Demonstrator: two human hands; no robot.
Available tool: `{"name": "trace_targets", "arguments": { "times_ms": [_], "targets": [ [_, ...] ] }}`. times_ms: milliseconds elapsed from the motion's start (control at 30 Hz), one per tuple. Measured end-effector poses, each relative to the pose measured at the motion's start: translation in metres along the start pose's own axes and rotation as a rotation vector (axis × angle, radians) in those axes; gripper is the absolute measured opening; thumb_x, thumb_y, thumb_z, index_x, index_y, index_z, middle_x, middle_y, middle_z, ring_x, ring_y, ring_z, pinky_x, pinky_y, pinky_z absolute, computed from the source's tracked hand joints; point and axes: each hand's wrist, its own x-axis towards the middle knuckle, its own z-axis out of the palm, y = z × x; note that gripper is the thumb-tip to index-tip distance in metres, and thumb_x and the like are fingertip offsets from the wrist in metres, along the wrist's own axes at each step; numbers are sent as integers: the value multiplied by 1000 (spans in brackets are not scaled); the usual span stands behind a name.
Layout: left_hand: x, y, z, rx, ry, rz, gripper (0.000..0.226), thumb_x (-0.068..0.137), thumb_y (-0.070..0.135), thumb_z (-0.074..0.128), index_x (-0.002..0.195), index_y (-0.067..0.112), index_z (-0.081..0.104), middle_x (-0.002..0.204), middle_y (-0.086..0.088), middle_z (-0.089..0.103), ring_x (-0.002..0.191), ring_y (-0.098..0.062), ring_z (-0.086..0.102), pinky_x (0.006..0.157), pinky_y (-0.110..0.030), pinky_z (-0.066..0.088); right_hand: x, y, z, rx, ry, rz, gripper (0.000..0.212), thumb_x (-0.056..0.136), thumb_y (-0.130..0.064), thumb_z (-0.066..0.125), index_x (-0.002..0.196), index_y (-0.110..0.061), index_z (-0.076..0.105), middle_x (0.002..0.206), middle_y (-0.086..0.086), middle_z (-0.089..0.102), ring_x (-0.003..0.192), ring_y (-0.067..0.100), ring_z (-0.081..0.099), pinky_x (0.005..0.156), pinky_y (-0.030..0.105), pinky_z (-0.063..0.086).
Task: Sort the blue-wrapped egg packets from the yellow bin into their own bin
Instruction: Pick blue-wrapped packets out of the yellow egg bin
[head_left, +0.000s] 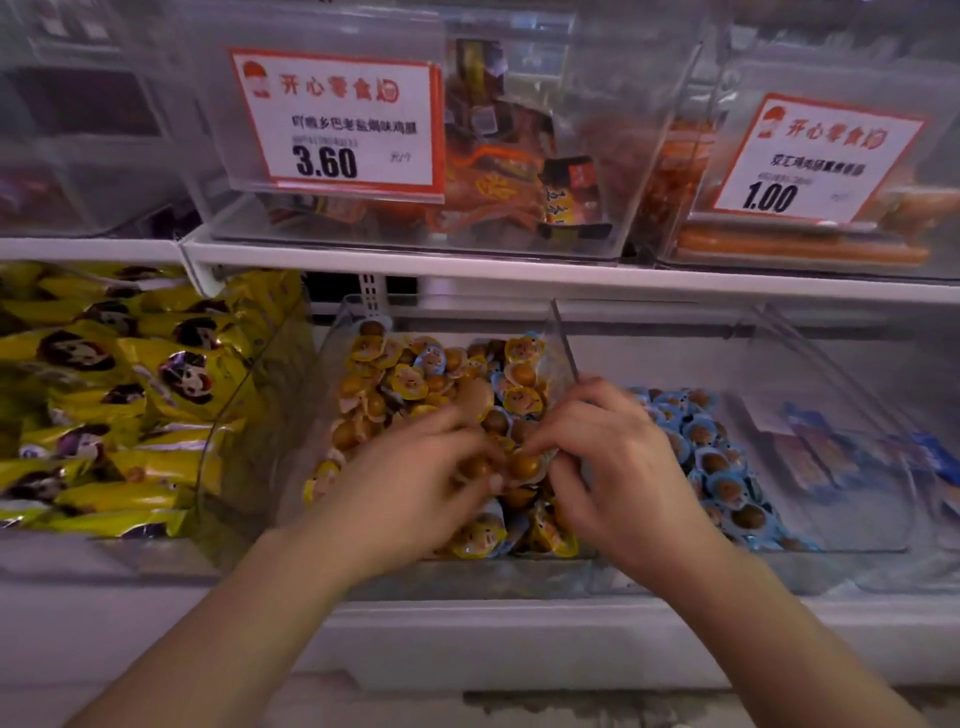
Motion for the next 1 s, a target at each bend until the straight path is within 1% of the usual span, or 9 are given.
{"name": "trace_targets", "arguments": {
  "times_ms": [67, 133, 333, 467, 600, 700, 767, 900, 1000],
  "targets": [
    [-3, 15, 15, -57, -184, 31, 44, 85, 66, 45, 110, 35, 66, 111, 16, 60, 105, -6, 56, 87, -36, 49, 1, -6, 2, 99, -35, -11, 26, 78, -3, 52, 83, -12, 76, 82, -3, 71, 84, 18, 65, 76, 36, 54],
    [0, 14, 23, 10, -272, -12, 46, 86, 66, 48, 114, 35, 66, 116, 13, 60, 111, -11, 54, 91, -37, 46, -1, -5, 5, 93, -30, 35, 26, 76, 3, 53, 82, -9, 76, 82, 0, 73, 81, 19, 67, 73, 38, 55],
    [6, -14, 11, 258, -333, -53, 60, 72, 51, 73, 129, 41, 55, 124, 12, 51, 119, -19, 47, 88, -35, 32, -5, -1, 11, 113, 80, 108, 25, 80, 2, 55, 80, -11, 76, 80, -2, 71, 77, 12, 66, 71, 25, 52],
    [4, -15, 9, 250, -346, -34, 70, 71, 59, 71, 136, 46, 47, 130, 12, 53, 121, -19, 48, 97, -36, 38, -7, 0, 16, 54, 62, 71, 24, 78, 0, 53, 78, -11, 75, 76, -2, 70, 75, 15, 65, 69, 33, 53],
    [8, -9, 12, 239, -357, -12, 62, 70, 62, 68, 127, 40, 57, 120, 7, 64, 110, -21, 59, 92, -38, 49, -4, -2, 21, 22, 13, 90, 22, 75, 2, 57, 76, -12, 74, 75, -4, 71, 75, 16, 64, 76, 34, 51],
    [7, -12, 15, 166, -302, -43, 42, 67, 52, 70, 105, 36, 60, 95, 8, 65, 89, -17, 61, 75, -35, 51, 0, -4, 19, -29, -93, 96, 24, 78, -4, 55, 80, -16, 75, 79, -6, 72, 79, 17, 65, 83, 33, 45],
    [5, -16, 14, 38, -219, -97, 30, 70, 44, 72, 92, 33, 56, 84, 9, 60, 78, -12, 57, 67, -36, 50, 3, -5, 16, -166, -271, 43, 27, 83, -13, 52, 90, -23, 75, 87, -9, 72, 87, 16, 65, 89, 30, 38],
    [2, -24, 10, -85, -70, -182, 27, 80, 42, 73, 83, 33, 48, 77, 11, 55, 71, -7, 53, 61, -35, 46, 3, -10, 13, -336, -620, -56, 30, 91, -29, 55, 115, -41, 69, 106, -13, 67, 106, 15, 56, 100, 38, 34],
    [1, -27, 7, -196, -48, -273, 26, 81, 45, 74, 83, 34, 51, 76, 11, 59, 71, -5, 56, 59, -32, 45, 5, -16, 14, -376, -699, -77, 30, 95, -34, 57, 122, -42, 66, 119, -10, 62, 116, 19, 51, 96, 40, 36]
  ]
}}
